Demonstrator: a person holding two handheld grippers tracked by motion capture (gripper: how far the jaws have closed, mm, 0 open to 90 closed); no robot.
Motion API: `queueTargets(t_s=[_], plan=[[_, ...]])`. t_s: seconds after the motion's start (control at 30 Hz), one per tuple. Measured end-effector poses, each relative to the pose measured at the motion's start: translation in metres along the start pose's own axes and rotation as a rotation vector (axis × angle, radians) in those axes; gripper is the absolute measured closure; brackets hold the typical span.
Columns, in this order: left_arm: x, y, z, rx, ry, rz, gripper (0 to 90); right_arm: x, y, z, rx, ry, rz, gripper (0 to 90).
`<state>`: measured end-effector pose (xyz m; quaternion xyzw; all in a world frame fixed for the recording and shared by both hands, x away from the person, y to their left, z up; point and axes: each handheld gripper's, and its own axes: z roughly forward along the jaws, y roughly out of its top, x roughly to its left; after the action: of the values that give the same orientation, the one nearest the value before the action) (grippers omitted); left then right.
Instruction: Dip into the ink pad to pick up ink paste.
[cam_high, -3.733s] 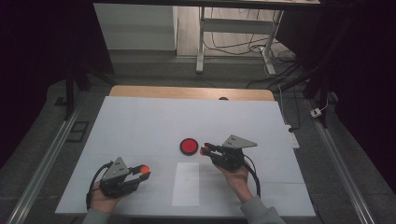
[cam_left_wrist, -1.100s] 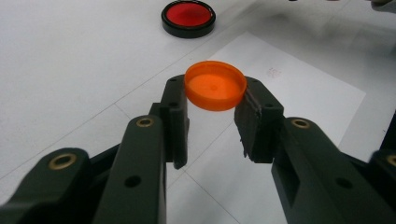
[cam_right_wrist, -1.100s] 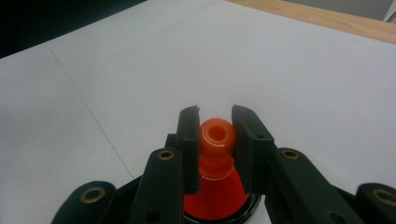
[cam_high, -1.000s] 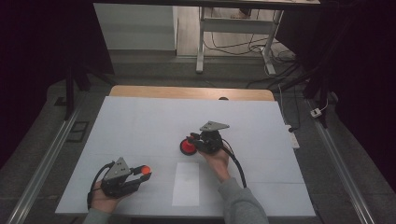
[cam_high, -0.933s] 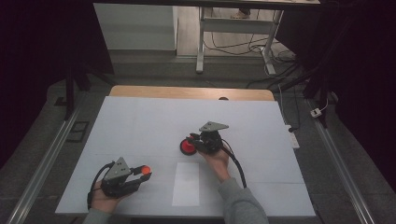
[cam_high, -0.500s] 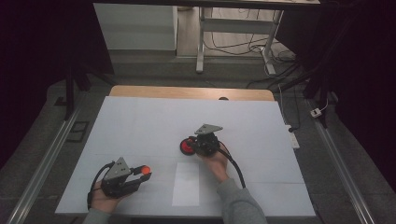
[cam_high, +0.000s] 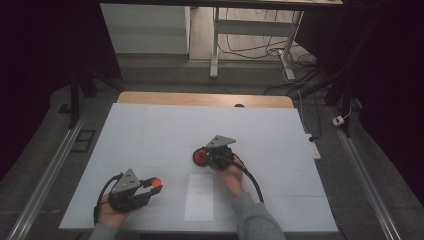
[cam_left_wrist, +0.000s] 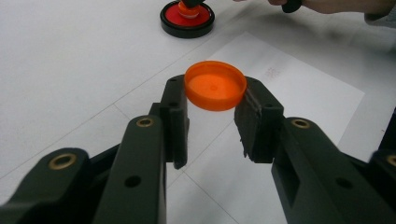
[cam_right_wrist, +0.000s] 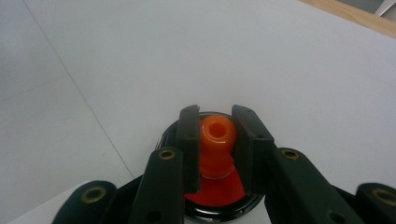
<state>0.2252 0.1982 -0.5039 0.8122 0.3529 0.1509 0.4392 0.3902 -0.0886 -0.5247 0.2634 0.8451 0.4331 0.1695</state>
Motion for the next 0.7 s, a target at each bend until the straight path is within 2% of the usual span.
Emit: queueTargets(t_s=[0.23, 0.7], plan=[[-0.0001, 0.0001, -0.0001, -0.001, 0.000, -0.001, 65.3, -0.0002, -0.0029, 0.0005, -0.023, 0.006, 0.015, 73.1], [0.0000, 0.0000, -0.0004, -0.001, 0.001, -0.001, 65.3, 0.0005, -0.0051, 0.0003, -0.030, -0.001, 0.011, 73.2]])
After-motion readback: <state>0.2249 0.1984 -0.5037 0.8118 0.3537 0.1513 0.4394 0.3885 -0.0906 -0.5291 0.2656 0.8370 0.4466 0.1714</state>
